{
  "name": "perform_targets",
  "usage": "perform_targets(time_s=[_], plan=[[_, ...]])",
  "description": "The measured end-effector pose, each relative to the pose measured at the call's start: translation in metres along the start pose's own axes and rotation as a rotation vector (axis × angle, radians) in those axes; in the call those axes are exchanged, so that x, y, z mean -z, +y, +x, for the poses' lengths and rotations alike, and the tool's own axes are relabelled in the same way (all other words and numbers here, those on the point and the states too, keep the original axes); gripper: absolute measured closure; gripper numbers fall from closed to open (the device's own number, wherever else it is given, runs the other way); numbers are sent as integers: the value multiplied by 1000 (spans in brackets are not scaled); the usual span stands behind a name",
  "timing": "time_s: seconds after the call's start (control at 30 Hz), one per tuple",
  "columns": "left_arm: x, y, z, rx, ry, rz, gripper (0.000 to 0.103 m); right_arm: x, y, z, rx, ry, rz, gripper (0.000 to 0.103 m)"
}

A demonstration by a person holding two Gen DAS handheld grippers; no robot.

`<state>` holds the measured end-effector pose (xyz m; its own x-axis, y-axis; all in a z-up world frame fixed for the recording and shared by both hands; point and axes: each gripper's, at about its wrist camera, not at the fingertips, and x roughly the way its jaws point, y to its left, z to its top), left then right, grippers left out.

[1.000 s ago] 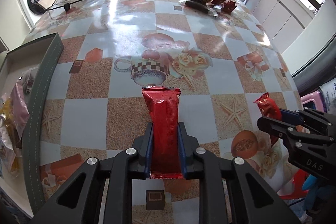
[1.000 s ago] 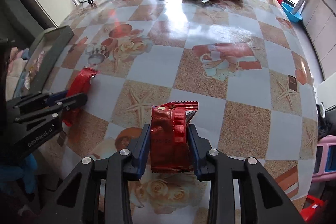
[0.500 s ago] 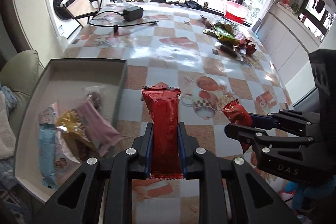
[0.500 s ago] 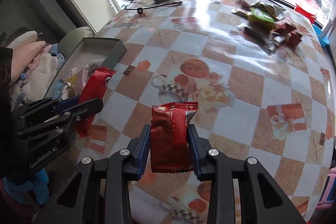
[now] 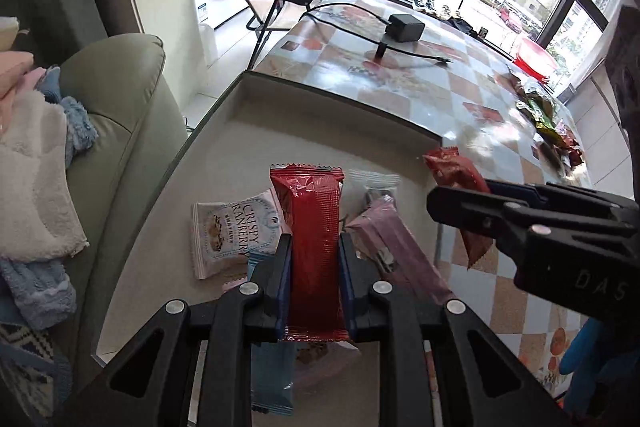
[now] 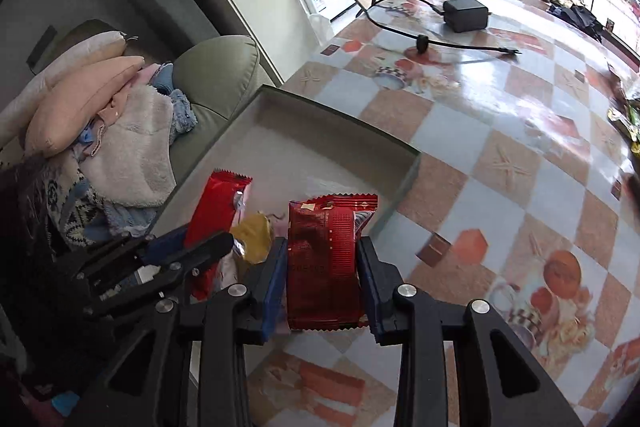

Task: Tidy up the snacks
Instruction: 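Release the long red bar and red pack into the tray with both grippers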

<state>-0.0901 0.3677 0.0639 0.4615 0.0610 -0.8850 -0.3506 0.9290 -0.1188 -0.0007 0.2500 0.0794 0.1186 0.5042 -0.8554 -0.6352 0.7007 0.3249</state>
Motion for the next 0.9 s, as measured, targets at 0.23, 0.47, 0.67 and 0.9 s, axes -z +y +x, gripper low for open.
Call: perform_targets(time_s=[0.23,0.47,0.67,0.9], plan=[[0,6,7,-50,-30,-21,15,-20,7,39,32,59,-5,67],[-3,12,17,-158,15,-49,7,-19,6,46,73,91,-27,31],[-2,16,11,-131,15,-85,7,-19,9,37,113,90,-45,0],[0,15,13,-121,62,-98,7,-14,9,31,128,104,-49,0]])
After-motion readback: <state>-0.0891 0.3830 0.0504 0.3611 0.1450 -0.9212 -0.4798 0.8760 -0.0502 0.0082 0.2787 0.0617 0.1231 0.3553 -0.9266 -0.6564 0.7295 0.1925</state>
